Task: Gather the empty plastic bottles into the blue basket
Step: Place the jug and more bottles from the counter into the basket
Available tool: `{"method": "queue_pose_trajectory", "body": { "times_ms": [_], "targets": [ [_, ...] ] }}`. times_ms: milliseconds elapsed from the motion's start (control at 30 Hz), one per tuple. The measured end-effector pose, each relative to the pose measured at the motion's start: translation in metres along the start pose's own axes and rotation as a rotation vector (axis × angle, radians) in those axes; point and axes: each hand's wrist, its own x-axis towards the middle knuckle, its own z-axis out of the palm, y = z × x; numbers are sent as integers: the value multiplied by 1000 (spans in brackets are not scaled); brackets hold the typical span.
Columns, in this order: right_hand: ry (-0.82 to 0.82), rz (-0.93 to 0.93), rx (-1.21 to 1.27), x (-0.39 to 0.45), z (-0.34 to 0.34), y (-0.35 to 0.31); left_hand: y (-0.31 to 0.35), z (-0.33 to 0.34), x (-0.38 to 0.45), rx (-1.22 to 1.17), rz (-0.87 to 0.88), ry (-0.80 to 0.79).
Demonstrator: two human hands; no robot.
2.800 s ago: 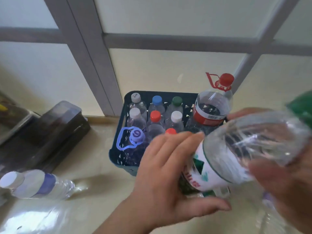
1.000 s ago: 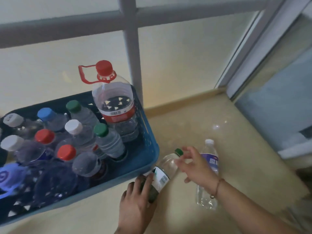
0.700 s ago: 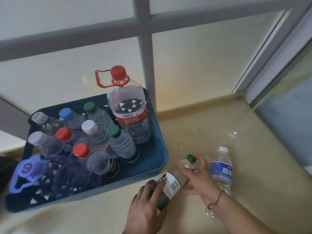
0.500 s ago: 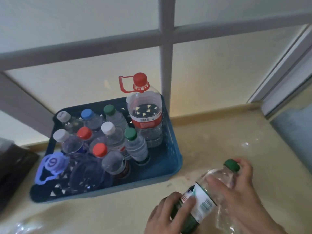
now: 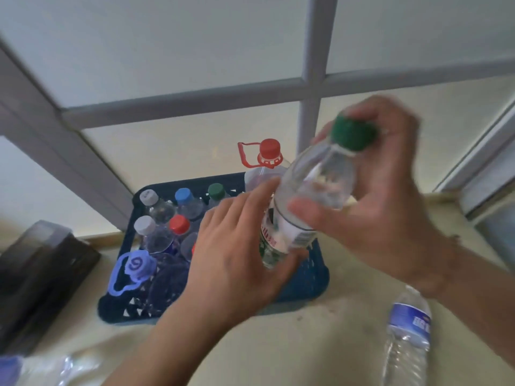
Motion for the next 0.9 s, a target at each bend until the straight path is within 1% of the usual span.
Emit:
{"method": "queue_pose_trajectory", "body": {
  "times_ms": [33, 67, 100, 133, 167, 233, 333, 400, 467, 533, 600, 733, 767, 800, 833, 867, 900],
  "targets": [
    [-76, -33, -2, -4, 12, -5, -6, 5, 1, 40, -9, -63],
    [-98, -33, -55, -12, 18, 6, -14, 9, 3, 80, -10, -112],
    [-177, 36, -86, -21, 28, 16, -23, 13, 6, 141, 1, -151],
    [-212, 24, -123, -27, 27, 30, -31, 17, 9, 203, 25, -193],
    [-241, 51, -133, -26, 26, 42, -39, 21, 12, 261, 48, -235],
    [-292, 119, -232, -31, 30, 61, -51, 30, 16, 363, 85, -316],
    [-390, 204, -296, -38, 37, 76, -64, 40, 22, 422, 83, -414],
    [-440, 230, -390, -36, 39, 80, -68, 43, 25, 384, 60, -435],
    [-447, 257, -492, -37, 46, 83, -71, 47, 23, 317, 71, -385],
    [-427, 244, -640, -39, 51, 86, -70, 48, 23, 258, 66, -353],
    [-444, 215, -749, -39, 53, 91, -68, 49, 23, 261, 37, -373],
    [-524, 217, -692, -40, 57, 95, -58, 44, 20, 331, -31, -403],
    [-547, 203, -688, -40, 58, 96, -52, 40, 18, 351, -31, -364],
    [-582, 203, -674, -39, 56, 96, -43, 37, 14, 354, -13, -252],
    [-615, 200, -642, -38, 52, 96, -30, 35, 9, 301, 11, -87],
    [-629, 186, -596, -38, 44, 94, -14, 36, 0, 182, 70, 108],
    [-597, 158, -562, -39, 30, 93, 7, 40, -10, 20, 155, 241]
  ]
}}
